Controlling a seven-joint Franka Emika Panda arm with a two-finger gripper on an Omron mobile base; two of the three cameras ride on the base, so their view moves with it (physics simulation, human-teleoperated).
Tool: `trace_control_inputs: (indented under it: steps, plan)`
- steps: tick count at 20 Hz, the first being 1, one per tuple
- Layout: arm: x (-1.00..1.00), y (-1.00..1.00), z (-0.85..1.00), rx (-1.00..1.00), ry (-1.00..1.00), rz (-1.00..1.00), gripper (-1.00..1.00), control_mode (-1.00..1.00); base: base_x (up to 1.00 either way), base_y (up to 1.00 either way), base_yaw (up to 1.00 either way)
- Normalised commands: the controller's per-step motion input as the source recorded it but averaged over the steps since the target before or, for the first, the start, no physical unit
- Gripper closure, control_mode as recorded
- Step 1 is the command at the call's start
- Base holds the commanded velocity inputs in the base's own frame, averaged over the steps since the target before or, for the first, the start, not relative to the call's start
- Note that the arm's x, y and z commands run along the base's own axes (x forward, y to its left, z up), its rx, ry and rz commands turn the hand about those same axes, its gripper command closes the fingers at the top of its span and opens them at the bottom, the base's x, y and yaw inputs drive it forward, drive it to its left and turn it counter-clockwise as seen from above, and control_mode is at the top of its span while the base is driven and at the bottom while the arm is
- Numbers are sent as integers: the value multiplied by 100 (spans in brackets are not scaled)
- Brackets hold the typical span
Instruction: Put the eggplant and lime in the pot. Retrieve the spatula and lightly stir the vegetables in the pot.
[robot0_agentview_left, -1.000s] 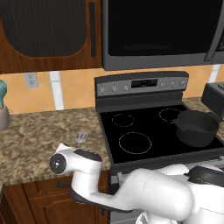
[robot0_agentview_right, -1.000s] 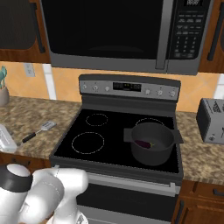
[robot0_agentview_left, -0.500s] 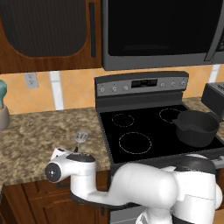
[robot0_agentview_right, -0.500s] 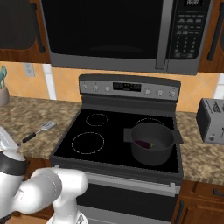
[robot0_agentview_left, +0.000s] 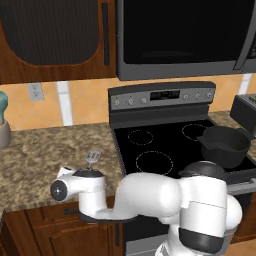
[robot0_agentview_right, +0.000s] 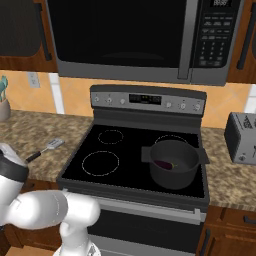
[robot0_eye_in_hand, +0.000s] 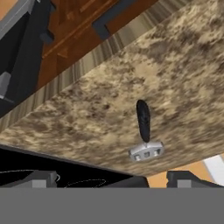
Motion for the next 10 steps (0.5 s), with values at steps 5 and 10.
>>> trace_control_inputs:
  steps: [5, 10]
  plan:
    - [6, 15, -25, 0, 1, 0, -100, -100, 0, 0, 0]
    - [7, 8, -22, 0, 1, 0, -100, -100, 0, 0, 0]
